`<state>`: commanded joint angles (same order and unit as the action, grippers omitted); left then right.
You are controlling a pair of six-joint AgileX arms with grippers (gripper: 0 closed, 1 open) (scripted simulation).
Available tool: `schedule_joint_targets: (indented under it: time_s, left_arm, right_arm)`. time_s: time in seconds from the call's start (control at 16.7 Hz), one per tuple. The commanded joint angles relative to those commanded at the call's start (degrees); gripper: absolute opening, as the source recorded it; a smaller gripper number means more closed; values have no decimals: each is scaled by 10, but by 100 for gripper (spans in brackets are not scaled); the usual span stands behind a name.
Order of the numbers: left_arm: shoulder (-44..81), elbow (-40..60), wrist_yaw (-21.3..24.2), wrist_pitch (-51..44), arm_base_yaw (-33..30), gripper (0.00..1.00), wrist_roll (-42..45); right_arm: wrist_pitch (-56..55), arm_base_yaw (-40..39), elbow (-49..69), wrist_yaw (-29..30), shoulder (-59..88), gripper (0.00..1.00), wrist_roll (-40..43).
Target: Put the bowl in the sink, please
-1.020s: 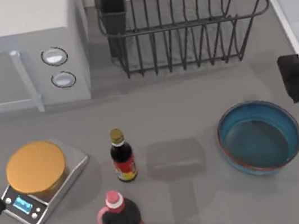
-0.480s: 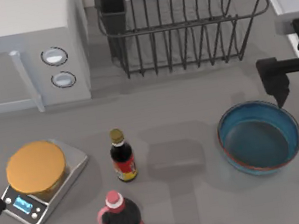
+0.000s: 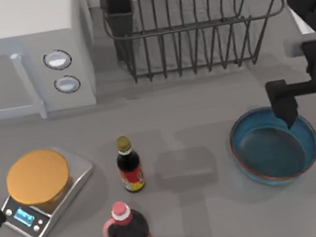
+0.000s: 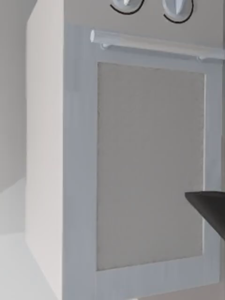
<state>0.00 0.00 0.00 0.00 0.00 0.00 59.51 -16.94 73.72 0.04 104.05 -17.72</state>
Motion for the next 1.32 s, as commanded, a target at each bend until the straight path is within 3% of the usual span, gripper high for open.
schedule_joint_targets:
  time_s: [0.3, 0.6, 1.32]
  left_arm:
    - [0, 0, 0, 0, 0, 100, 0]
    - [0, 0, 0, 0, 0, 100, 0]
    - [0, 0, 0, 0, 0, 100, 0]
  right_arm:
    - [-115, -2, -78, 0, 38, 100, -3]
    - [-123, -2, -84, 0, 41, 100, -3]
    - [-123, -2, -84, 0, 41, 10, -3]
